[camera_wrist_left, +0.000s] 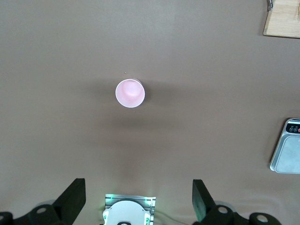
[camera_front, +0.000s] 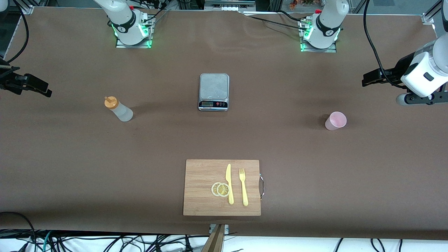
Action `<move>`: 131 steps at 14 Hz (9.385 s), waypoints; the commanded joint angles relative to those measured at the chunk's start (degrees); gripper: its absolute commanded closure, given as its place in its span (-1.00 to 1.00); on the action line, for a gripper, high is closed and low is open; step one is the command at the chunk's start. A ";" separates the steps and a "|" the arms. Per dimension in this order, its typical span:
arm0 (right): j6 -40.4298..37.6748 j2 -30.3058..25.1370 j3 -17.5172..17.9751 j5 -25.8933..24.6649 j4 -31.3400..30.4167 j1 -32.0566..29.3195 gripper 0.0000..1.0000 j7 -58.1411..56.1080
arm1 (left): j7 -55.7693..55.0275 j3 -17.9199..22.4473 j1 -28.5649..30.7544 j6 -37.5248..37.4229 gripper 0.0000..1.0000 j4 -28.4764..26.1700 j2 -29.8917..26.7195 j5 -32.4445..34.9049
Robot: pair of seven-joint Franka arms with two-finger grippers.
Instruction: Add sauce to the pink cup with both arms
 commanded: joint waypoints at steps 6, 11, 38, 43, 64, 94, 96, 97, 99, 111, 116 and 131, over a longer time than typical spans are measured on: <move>0.18 -0.24 -0.06 0.83 0.10 -0.20 -1.00 0.43 | 0.41 0.14 0.59 0.43 -1.00 0.50 1.65 -0.01; 0.18 -0.24 -0.06 0.91 0.10 -0.20 -1.00 0.43 | 7.87 0.75 2.34 3.58 -1.00 -3.35 1.65 -0.01; 0.18 -0.24 -0.06 0.91 0.10 -0.29 -1.00 0.34 | 20.10 4.27 3.67 57.81 -0.95 -44.84 5.95 3.24; 0.18 -0.24 -0.06 0.91 0.10 -0.29 -1.00 0.35 | 20.10 4.27 3.76 60.55 -0.92 -46.26 7.54 2.89; 0.18 -0.24 -0.06 0.91 0.10 -0.29 -1.00 0.43 | 18.95 4.18 2.70 61.16 1.00 -43.97 9.91 -0.19; 0.97 0.37 -0.15 0.91 -0.16 -0.29 -1.00 0.35 | -29.30 -7.59 -43.53 52.81 1.00 -21.12 18.52 -8.36; 1.06 0.46 -0.15 1.09 -0.25 -0.29 -1.00 0.43 | -29.39 -7.51 -43.88 54.66 1.00 -21.12 19.14 -8.18; 1.15 0.81 -0.15 1.00 -0.25 -0.29 -1.00 0.35 | -29.39 -7.33 -43.88 54.66 1.00 -21.12 19.49 -8.18; 1.59 1.69 -0.06 1.00 -0.16 -0.11 -1.00 0.34 | -29.39 -7.16 -43.97 54.75 1.00 -21.03 20.28 -8.10; 1.59 8.81 -0.23 11.70 -6.04 -6.07 -1.00 -45.56 | -29.39 -2.86 -42.83 40.99 -1.00 -10.78 15.28 -8.28; 1.50 14.16 -4.89 29.18 -10.35 -10.38 -1.00 -78.52 | -28.60 4.97 -38.63 28.93 -1.00 -6.36 7.82 -8.62; -8.95 38.94 -5.42 54.07 -13.61 -16.64 -1.00 -142.01 | 8.65 4.89 -0.56 9.41 -1.00 -4.95 -2.92 -2.03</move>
